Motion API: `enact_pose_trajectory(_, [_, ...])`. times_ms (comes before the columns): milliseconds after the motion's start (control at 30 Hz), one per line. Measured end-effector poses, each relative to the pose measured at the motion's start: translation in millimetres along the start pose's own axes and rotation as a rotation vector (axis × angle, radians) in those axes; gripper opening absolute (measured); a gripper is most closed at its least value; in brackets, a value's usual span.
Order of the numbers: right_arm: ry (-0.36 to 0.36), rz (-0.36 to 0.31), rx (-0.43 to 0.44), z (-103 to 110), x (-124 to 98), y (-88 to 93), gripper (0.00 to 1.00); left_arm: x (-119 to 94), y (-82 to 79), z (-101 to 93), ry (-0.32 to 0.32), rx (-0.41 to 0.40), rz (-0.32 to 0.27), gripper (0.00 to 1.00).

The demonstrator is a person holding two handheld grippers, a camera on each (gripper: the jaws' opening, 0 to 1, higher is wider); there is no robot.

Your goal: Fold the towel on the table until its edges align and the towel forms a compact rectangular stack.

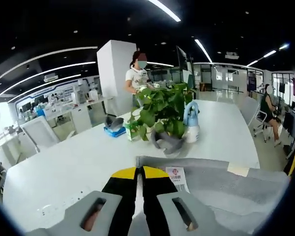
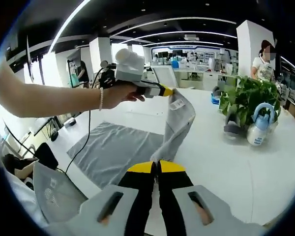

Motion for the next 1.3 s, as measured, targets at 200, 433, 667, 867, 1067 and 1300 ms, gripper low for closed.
enact_pose_trajectory(200, [0.003, -0.005, -0.004, 25, 3, -5.3, 0.00, -12, 5.2, 13.1, 0.017, -0.009, -0.014, 0.03])
enact_pose_trajectory(433, [0.022, -0.011, 0.039, 59, 6, -7.1, 0.00, -31, 12.1, 21.1, 0.047, -0.007, -0.027, 0.03])
enact_pose_trajectory(667, [0.014, -0.011, 0.041, 87, 10, -9.6, 0.00, -49, 19.7, 33.8, 0.055, -0.038, -0.030, 0.03])
enact_pose_trajectory(867, [-0.016, -0.011, 0.066, 110, 18, -11.5, 0.00, -63, 24.6, 44.6, 0.056, -0.040, -0.030, 0.03])
enact_pose_trajectory(1067, [-0.032, -0.004, 0.048, 129, 29, -13.8, 0.00, -76, 27.1, 60.2, 0.051, -0.044, -0.038, 0.03])
enact_pose_trajectory(1300, [-0.076, 0.012, 0.039, 154, 43, -14.0, 0.00, -91, 33.8, 75.0, 0.049, -0.027, -0.039, 0.03])
Point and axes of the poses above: the point that each gripper's makers call its tool centre point, and the gripper's own axes: x roughly forward along the fingers, z roughly to its left, y roughly out of its underside, the point moved 6 cm from there along -x, roughly backward along the fingers, and after that the axes turned 2 degrees about z, right-handed, at the moved point
